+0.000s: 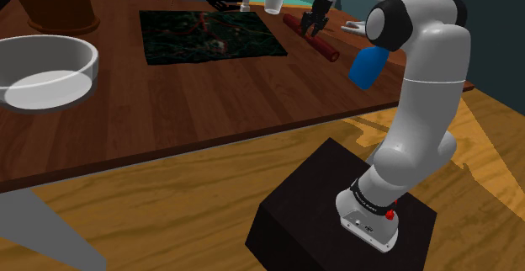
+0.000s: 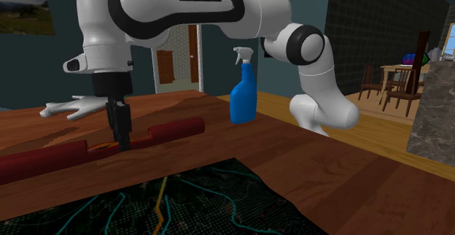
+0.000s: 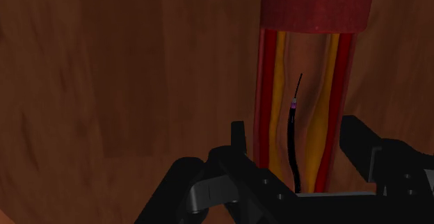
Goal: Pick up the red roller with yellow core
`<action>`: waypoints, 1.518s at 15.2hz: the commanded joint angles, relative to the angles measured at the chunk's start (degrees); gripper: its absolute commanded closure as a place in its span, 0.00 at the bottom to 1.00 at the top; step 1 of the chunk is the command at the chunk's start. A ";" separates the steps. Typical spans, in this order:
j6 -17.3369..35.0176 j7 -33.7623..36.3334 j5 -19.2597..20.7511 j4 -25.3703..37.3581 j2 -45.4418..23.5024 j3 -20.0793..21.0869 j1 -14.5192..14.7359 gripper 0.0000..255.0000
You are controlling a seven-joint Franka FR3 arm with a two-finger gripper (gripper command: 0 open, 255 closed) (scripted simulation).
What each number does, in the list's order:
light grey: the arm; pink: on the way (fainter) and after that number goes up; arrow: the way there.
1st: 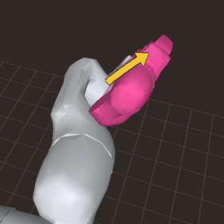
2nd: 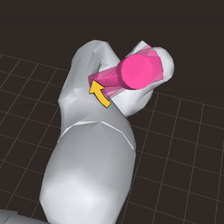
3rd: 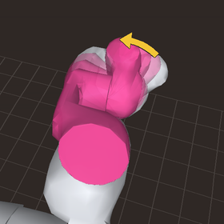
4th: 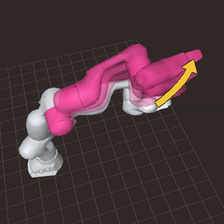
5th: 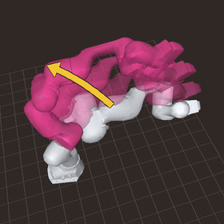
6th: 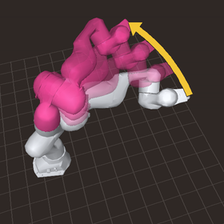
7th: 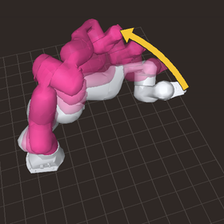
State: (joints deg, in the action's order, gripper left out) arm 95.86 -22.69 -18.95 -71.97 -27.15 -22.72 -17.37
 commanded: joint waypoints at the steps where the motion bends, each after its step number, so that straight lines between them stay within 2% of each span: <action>1: 0.16 0.00 0.02 -0.21 0.08 0.00 0.06 1.00; 9: 0.22 -0.01 -0.01 -0.19 -0.01 0.01 0.05 1.00; 17: -6.66 1.16 -0.34 8.24 -1.40 0.06 -1.38 1.00; 23: -12.77 2.20 -1.16 16.91 -3.80 0.32 -3.19 1.00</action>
State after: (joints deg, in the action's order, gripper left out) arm 83.96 -20.74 -20.02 -56.21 -30.75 -22.45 -20.41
